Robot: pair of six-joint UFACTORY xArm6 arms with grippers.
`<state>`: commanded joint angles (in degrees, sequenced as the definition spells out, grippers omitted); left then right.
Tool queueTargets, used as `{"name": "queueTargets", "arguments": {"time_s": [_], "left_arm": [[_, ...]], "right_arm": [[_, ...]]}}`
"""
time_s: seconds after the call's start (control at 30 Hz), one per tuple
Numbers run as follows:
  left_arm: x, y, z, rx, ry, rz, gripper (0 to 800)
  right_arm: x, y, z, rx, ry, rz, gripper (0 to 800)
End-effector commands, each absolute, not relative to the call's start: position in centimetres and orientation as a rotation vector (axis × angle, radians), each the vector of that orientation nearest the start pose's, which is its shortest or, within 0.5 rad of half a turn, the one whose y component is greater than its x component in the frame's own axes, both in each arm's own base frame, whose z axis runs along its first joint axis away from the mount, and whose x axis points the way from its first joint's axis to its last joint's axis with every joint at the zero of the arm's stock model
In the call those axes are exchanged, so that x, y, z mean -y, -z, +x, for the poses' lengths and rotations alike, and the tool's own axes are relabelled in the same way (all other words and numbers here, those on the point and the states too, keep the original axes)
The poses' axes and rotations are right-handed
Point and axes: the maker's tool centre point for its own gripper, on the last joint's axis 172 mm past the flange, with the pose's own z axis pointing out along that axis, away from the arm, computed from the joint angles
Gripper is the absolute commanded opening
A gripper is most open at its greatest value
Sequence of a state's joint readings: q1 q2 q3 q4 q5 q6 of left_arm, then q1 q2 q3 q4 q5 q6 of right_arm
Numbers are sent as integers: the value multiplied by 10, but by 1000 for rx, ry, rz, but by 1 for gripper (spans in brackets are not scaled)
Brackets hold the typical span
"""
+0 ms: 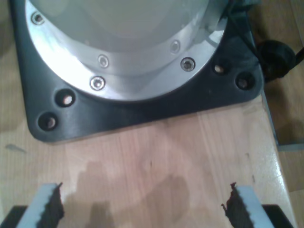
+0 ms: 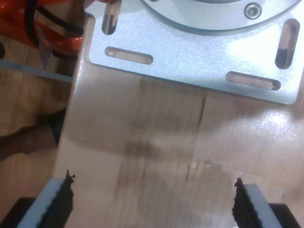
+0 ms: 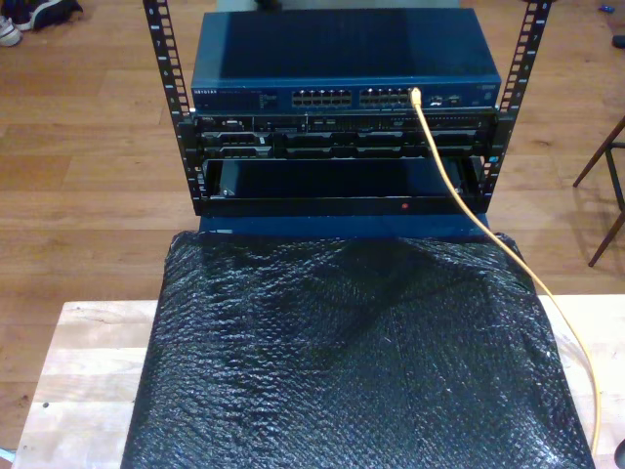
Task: Grab the cable and plug it in
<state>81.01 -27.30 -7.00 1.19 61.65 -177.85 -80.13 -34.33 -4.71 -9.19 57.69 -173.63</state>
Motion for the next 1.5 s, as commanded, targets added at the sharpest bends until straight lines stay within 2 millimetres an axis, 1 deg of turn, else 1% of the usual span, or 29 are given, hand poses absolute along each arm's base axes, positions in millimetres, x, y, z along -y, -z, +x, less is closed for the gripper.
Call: {"name": "queueTargets", "arguments": {"time_s": [0.13, 0.2, 0.3, 0.43, 1.5], "left_arm": [[-118, -32, 15, -2691, 535, -2181, 800], [-118, -32, 15, -2691, 535, -2181, 800], [-118, -32, 14, -2692, 537, -2182, 800], [-117, -31, 14, -2693, 539, -2182, 800], [-118, -31, 14, -2692, 537, -2182, 800]], "right_arm": [[153, -33, 6, -2578, -194, 2249, 797], [154, -28, 7, -2566, -172, 2238, 798], [164, -28, 9, -2529, -111, 2211, 798], [166, -25, 10, -2513, -85, 2198, 798], [166, -25, 10, -2513, -82, 2194, 798]]}}
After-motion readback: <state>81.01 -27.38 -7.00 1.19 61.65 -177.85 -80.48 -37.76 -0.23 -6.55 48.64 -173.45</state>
